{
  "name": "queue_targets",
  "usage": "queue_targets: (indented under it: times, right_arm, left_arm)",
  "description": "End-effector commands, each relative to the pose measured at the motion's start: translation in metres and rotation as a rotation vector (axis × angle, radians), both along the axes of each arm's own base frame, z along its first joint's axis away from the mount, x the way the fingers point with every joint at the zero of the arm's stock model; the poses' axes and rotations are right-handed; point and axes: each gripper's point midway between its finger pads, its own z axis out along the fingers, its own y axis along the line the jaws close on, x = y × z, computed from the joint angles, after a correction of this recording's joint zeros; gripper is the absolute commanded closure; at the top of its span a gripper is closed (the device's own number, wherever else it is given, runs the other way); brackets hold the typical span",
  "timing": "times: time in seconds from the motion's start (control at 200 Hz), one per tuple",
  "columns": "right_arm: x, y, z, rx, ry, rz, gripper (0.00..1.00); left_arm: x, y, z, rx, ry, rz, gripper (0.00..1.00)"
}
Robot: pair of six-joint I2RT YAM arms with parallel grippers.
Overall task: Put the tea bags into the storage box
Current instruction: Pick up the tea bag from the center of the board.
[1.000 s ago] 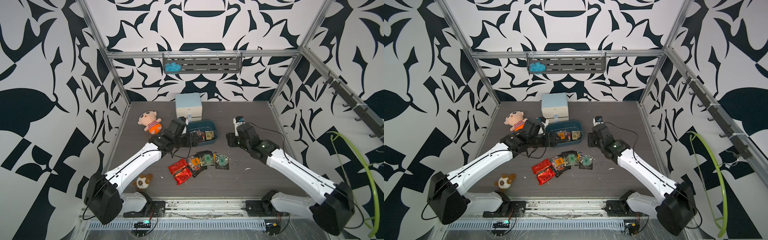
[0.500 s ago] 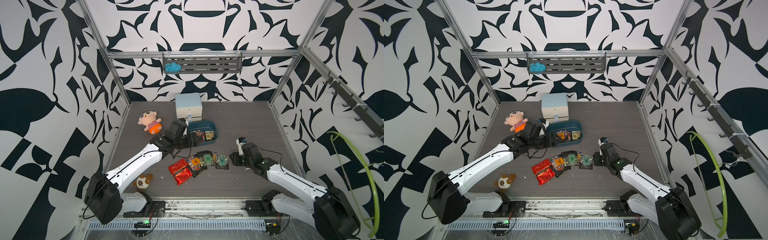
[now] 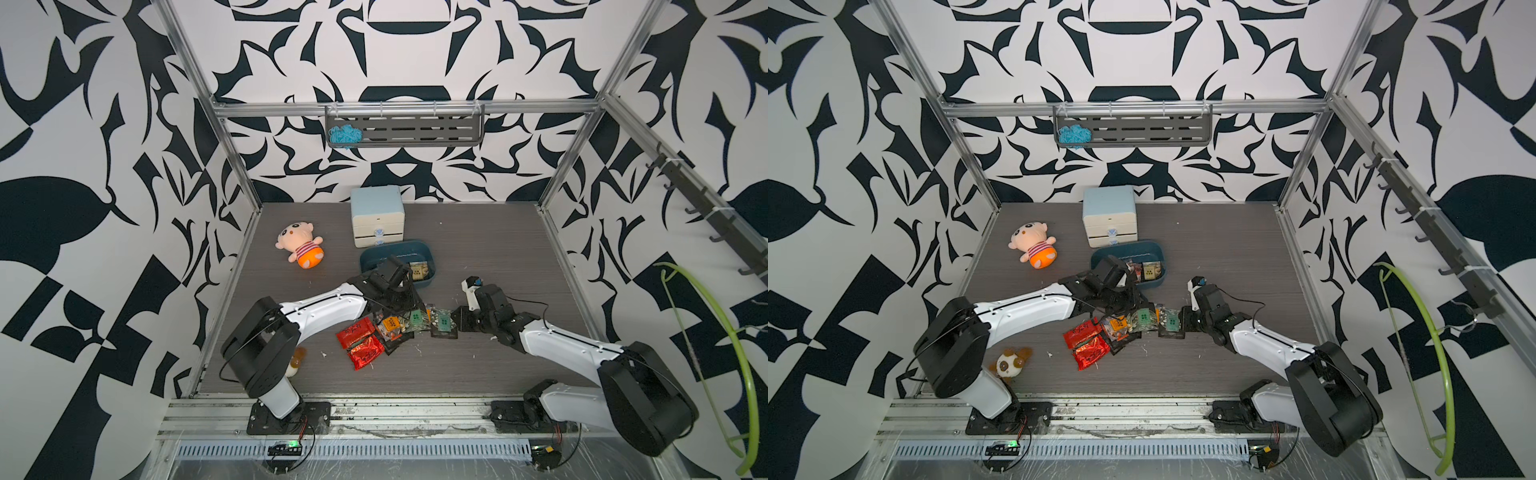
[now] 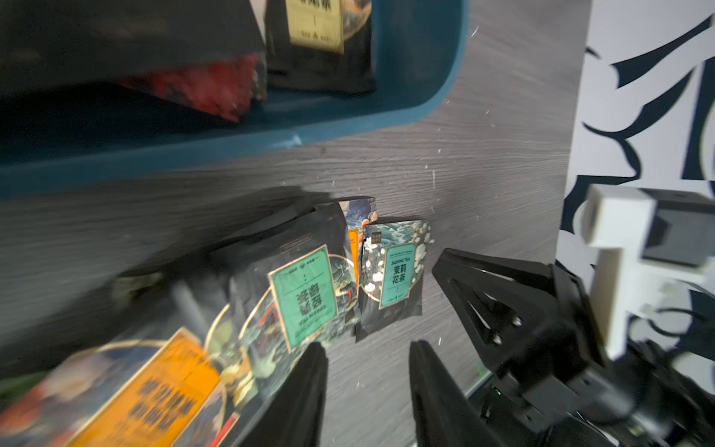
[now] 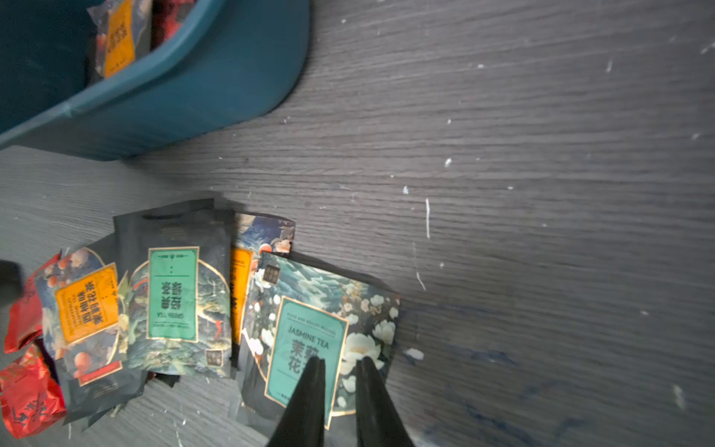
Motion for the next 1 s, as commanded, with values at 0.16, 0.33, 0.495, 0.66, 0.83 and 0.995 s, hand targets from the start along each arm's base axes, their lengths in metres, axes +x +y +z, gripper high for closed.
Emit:
queue_targets:
  times: [0.16,0.33,0.495,0.66,0.83,0.995]
  right_arm:
    - [0.005,-0.002,-0.004,-0.034,0.031,-0.012,0.84]
    - [0.006,-0.004,-0.012,-0.06,0.064,-0.022,0.86]
    - [0.007,-0.005,-0.016,-0.074,0.077,-0.032,0.87]
    - [0.007,-0.007,-0.016,-0.079,0.078,-0.037,0.87]
    - [0.007,-0.006,-0.016,-0.077,0.077,-0.037,0.87]
    - [0.007,-0.006,-0.016,-0.077,0.076,-0.036,0.87]
  left_arm:
    - [-0.005,-0.034,-0.011,-0.057,0.037,-0.049,0.62]
    - [-0.01,-0.045,-0.027,-0.04,0.064,-0.071,0.62]
    - [-0.009,-0.049,-0.045,-0.029,0.092,-0.069,0.63]
    - [-0.01,-0.053,-0.058,-0.025,0.114,-0.073,0.63]
    - [-0.01,-0.051,-0.07,-0.003,0.133,-0.067,0.62]
    - [-0.008,-0.044,-0.079,0.045,0.131,-0.046,0.61]
